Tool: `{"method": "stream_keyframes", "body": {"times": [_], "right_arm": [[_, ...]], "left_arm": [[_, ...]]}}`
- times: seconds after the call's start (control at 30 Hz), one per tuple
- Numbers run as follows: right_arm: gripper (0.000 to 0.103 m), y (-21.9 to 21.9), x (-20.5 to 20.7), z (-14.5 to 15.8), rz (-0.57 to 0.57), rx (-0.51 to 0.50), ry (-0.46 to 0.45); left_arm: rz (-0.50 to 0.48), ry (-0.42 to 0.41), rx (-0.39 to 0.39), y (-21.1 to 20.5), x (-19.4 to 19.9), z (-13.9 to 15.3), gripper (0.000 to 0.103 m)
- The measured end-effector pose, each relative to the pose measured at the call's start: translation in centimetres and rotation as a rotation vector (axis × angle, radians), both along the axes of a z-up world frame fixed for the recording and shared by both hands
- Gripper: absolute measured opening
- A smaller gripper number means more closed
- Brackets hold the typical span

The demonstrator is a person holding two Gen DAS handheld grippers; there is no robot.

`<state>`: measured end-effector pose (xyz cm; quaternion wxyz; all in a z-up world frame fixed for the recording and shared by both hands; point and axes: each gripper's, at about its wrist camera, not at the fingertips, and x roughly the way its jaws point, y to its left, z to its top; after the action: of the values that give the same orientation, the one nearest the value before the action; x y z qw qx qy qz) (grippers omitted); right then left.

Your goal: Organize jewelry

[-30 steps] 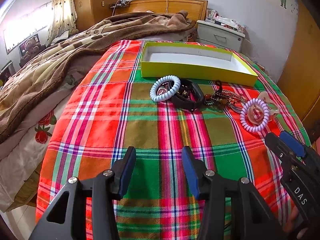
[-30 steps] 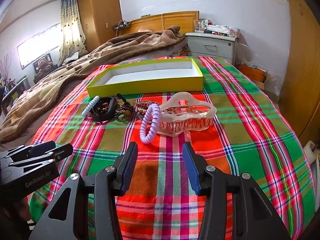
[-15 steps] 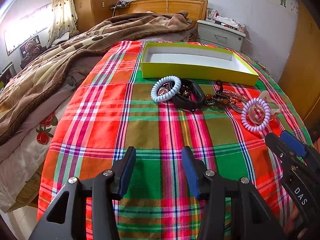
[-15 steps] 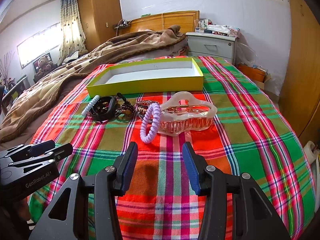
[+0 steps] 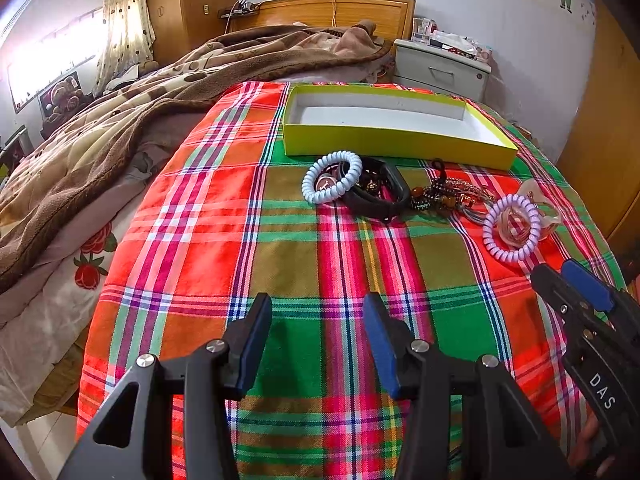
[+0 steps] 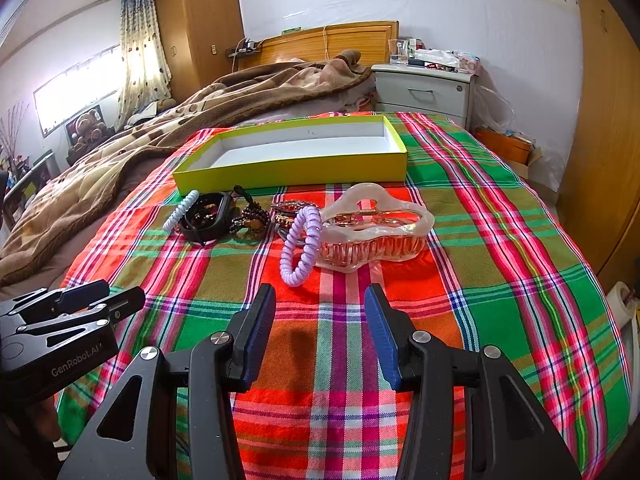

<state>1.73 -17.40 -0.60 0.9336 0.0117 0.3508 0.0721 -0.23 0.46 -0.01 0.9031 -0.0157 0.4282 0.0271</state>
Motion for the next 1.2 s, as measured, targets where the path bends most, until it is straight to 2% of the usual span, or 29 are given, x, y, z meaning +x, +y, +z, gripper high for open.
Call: {"method": "stream_keyframes", "body": {"times": [0.13, 0.33, 0.57, 0.97, 1.03, 1.2], "right_arm": [[0.047, -0.1, 0.1, 0.1, -0.004, -0.001, 0.002], [0.047, -0.5, 0.6, 0.2, -0.021, 0.005, 0.011], [0.047, -0.2, 1.7, 0.2, 0.018, 0.052, 0.042], [0.047, 0.1, 4.1, 0.0, 0.004, 0.116, 0.09], [0.044, 0.2, 4.3, 0.0, 0.002, 0.117, 0.092], [0.022, 0.0, 4.7, -0.3, -0.007, 0.129, 0.12]], "left_arm": [[-0.001, 0.0, -0.004, 0.1, 0.1, 0.1, 0.049], [-0.024, 0.0, -0.059, 0.5, 0.6, 0.2, 0.049], [-0.033, 0.011, -0.101, 1.4, 1.8, 0.3, 0.049], [-0.021, 0.038, -0.182, 4.2, 3.9, 0.4, 0.049], [-0.017, 0.043, -0.185, 4.4, 4.3, 0.3, 0.049], [-0.036, 0.052, -0.218, 4.7, 4.7, 0.2, 0.049]]}}
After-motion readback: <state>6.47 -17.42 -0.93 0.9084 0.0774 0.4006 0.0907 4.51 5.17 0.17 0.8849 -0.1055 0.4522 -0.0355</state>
